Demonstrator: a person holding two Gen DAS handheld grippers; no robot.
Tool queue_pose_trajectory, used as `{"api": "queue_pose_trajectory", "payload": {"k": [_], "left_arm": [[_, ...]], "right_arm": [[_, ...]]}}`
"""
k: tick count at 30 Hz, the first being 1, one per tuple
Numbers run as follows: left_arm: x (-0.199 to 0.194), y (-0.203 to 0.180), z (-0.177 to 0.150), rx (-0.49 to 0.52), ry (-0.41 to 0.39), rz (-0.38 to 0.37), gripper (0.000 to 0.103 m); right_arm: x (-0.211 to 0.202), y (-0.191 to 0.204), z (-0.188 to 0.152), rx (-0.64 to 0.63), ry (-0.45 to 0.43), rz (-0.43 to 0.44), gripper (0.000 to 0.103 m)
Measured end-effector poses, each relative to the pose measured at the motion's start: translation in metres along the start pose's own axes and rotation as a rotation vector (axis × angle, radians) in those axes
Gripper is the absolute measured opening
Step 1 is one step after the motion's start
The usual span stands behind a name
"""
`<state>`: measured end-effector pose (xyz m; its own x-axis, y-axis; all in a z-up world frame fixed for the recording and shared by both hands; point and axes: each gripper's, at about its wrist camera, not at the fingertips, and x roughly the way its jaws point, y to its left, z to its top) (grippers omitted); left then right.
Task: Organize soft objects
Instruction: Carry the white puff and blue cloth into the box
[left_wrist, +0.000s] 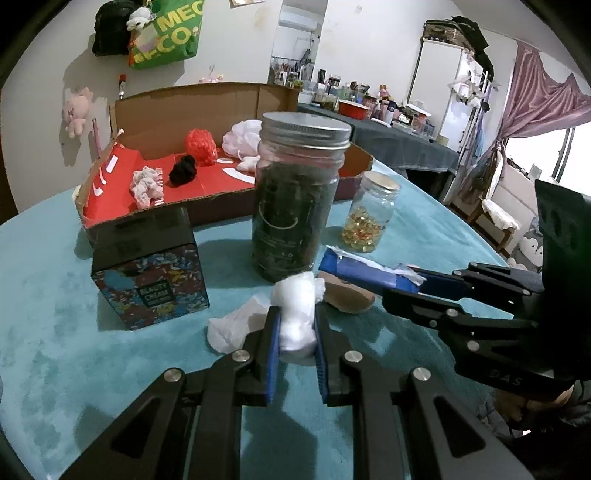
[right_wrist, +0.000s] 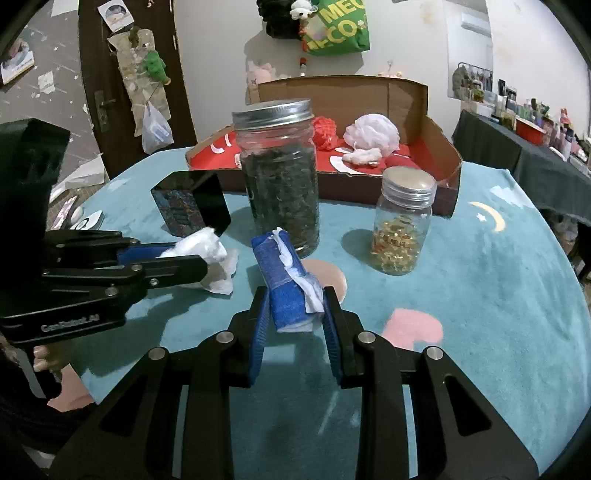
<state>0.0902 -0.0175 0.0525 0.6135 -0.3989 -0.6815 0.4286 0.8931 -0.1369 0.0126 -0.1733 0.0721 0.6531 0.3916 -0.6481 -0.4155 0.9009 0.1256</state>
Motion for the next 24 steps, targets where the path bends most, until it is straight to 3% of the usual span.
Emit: {"api": "queue_pose_trajectory", "payload": {"k": [13,24], "left_arm": [[-0.011,0.018,-0.001,-0.045,-0.015,0.031,0.018],[-0.034,0.067,-0.020,-0.133,-0.011,0.126,0.018]], "right_arm": [[-0.005,-0.014,-0.005,0.032,0.004,-0.002,0.027],[-0.018,-0.043,-0.010,0.080,0.005,-0.079,0.027]]}}
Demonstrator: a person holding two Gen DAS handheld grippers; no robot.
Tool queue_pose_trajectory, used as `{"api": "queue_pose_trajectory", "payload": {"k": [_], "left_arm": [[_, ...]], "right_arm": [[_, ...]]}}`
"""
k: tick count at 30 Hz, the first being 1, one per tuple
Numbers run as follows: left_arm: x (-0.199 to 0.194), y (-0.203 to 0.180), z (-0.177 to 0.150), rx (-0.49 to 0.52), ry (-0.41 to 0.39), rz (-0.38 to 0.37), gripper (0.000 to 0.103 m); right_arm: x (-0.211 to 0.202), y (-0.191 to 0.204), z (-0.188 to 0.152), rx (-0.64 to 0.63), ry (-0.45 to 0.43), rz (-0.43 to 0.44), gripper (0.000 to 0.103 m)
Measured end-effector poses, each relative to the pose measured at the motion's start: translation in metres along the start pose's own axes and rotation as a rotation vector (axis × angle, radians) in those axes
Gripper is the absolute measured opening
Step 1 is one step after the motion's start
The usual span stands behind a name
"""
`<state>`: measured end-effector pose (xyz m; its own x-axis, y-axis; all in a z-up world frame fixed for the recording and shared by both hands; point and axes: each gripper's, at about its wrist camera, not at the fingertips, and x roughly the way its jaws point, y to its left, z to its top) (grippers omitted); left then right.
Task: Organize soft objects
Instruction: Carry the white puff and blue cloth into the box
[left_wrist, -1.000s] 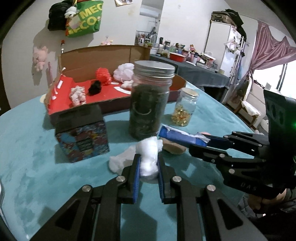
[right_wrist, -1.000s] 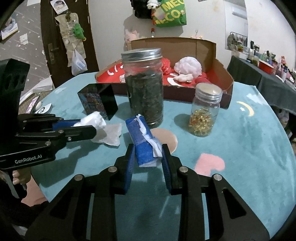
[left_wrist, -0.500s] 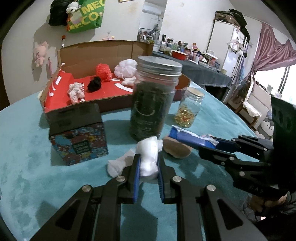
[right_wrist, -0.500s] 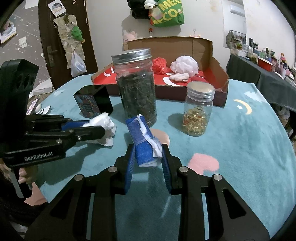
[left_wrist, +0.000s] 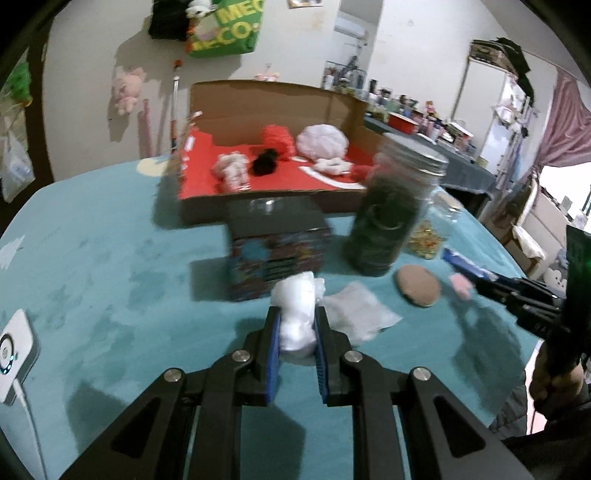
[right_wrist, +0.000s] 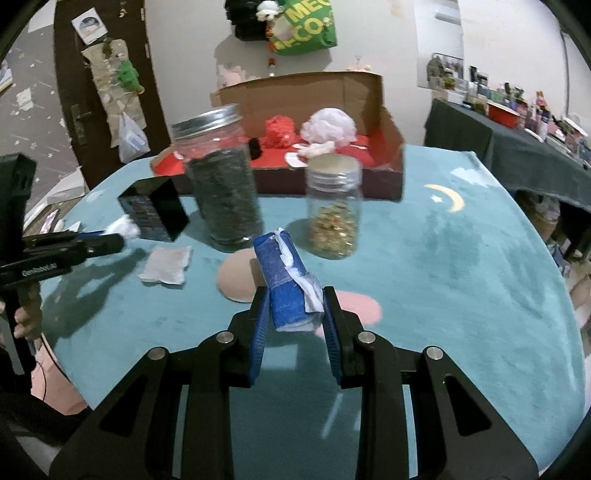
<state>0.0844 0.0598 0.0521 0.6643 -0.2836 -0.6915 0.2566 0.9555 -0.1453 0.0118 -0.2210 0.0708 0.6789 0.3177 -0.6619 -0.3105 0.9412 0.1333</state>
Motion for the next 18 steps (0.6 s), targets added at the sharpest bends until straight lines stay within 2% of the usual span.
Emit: {"api": "queue_pose_trajectory", "payload": {"k": [10,18], "left_arm": [[0.001,0.051,-0.002,-0.035,0.040,0.098,0.018],[0.014,0.067,0.019,0.047,0.042,0.074,0.018]], "right_arm": [[-0.003,-0.038,-0.001,0.057,0.009,-0.083,0.027],[0.005,-0.061,0.010,0.051,0.026,-0.083,0.027]]}}
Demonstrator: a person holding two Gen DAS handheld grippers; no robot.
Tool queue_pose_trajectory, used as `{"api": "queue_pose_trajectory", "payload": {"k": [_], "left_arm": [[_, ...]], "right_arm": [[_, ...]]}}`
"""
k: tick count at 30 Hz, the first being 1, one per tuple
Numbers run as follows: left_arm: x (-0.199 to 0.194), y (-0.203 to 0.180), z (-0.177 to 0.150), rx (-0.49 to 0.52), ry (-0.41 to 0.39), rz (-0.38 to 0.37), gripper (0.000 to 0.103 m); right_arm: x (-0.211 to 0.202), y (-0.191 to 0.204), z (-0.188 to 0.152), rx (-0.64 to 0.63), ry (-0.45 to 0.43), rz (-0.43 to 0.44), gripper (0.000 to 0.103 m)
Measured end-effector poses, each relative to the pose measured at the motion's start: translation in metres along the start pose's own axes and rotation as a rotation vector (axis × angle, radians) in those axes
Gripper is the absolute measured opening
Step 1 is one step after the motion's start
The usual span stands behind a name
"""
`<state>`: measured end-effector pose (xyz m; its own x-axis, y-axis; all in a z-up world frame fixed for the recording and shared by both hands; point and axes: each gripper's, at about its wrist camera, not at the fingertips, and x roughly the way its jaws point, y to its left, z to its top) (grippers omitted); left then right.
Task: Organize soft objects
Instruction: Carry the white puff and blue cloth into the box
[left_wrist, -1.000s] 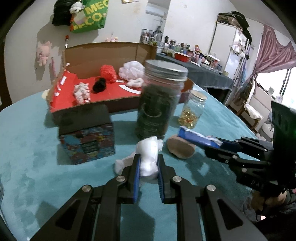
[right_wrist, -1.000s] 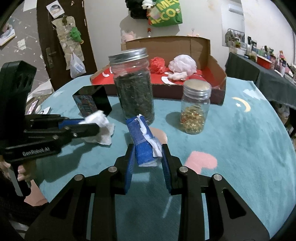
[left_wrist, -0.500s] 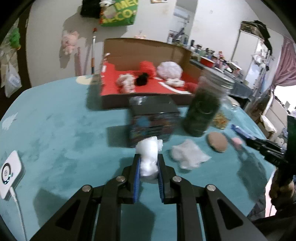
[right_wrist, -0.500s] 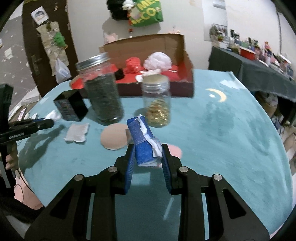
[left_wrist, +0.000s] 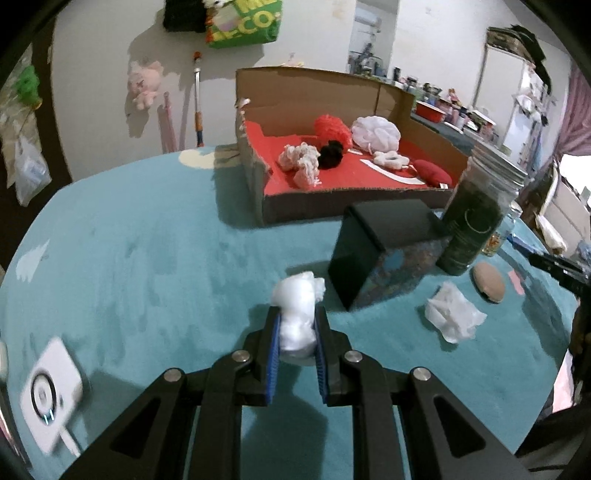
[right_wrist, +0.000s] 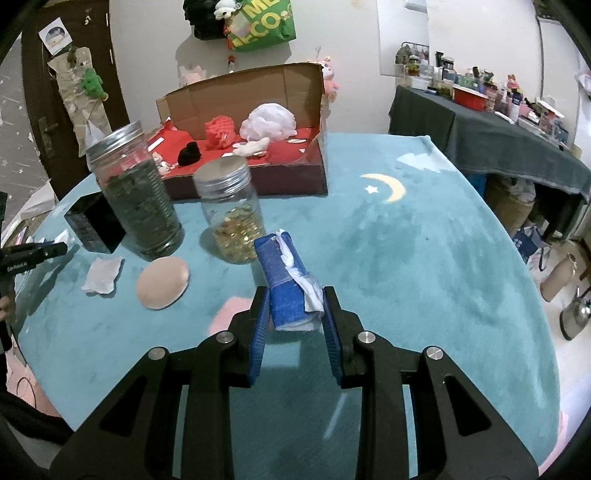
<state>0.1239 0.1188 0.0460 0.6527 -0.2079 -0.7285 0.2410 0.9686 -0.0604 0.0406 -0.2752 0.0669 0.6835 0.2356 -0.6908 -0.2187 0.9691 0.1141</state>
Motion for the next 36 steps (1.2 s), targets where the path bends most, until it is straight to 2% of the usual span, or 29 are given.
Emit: {"api": "queue_pose_trajectory", "payload": {"k": [5,15,23,30,36], "left_arm": [[0.010,0.008,0.015,0.053,0.000,-0.023,0.018],[0.026,0.010,0.041,0.153,0.007,-0.049,0.018],[0.026,0.010,0.067,0.186,0.002,-0.074,0.018],[0.029,-0.003,0.097,0.241,-0.005,-0.095,0.018],[0.044,-0.025,0.126,0.291,0.039,-0.132,0.018]], "right_arm": [[0.008,-0.007,0.012,-0.025,0.008,0.033,0.027],[0.024,-0.013,0.046,-0.126,0.017,0.022,0.027],[0.026,-0.018,0.067,-0.141,0.003,0.071,0.027],[0.030,-0.016,0.094,-0.163,-0.015,0.106,0.027],[0.048,-0.005,0.125,-0.211,0.012,0.164,0.027]]}}
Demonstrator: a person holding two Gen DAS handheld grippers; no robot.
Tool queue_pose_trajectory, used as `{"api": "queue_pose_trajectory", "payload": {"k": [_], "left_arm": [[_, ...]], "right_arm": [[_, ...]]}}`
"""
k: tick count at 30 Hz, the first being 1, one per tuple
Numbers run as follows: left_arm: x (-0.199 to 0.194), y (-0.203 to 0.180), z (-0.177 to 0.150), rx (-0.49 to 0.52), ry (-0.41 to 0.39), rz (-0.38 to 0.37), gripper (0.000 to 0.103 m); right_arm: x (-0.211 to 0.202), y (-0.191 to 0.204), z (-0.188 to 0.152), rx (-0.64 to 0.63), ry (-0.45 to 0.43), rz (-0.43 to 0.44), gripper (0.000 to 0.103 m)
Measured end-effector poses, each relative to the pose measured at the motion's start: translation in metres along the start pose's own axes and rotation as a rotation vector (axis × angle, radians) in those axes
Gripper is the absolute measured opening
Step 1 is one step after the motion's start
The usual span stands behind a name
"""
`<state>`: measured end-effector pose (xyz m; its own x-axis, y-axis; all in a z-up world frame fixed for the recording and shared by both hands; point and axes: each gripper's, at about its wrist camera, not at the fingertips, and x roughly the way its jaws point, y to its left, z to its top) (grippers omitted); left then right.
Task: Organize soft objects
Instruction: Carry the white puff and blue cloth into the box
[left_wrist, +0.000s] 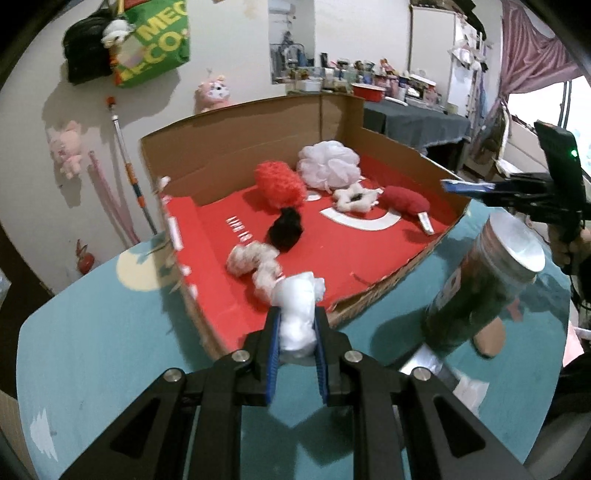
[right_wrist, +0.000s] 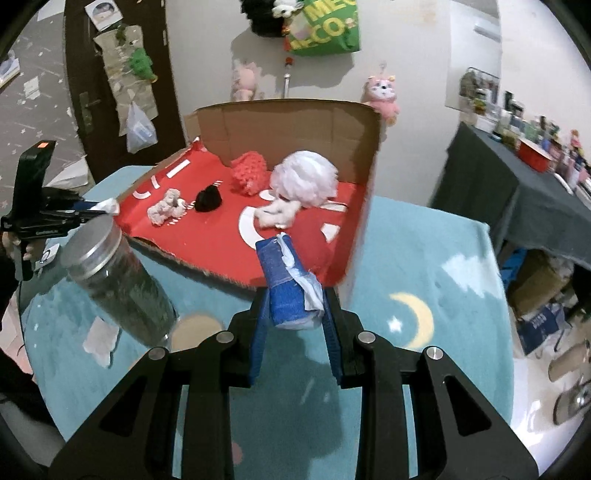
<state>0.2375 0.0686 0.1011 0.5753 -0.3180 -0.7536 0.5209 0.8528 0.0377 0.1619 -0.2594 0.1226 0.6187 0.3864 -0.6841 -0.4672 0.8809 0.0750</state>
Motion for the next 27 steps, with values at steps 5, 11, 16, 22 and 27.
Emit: {"api": "queue_pose_trajectory", "payload": {"k": [5,11,16,22,27], "left_arm": [[0.023,-0.008,0.024,0.009,0.060,-0.027,0.018],[0.059,-0.013,0.040,0.009,0.159,-0.031,0.018],[0.082,-0.014,0.045,-0.004,0.246,-0.031,0.018],[0.096,-0.013,0.046,0.006,0.292,-0.015,0.019],[0.103,-0.013,0.046,0.005,0.311,-0.010,0.019]], "right_arm": [[0.026,0.006,0.026,-0.044,0.054,0.041,0.027],[0.064,0.017,0.048,-0.099,0.160,0.076,0.027],[0.095,0.024,0.060,-0.122,0.266,0.089,0.027],[0.118,0.028,0.064,-0.145,0.355,0.068,0.027],[0.128,0.029,0.063,-0.147,0.389,0.065,0.027]]}}
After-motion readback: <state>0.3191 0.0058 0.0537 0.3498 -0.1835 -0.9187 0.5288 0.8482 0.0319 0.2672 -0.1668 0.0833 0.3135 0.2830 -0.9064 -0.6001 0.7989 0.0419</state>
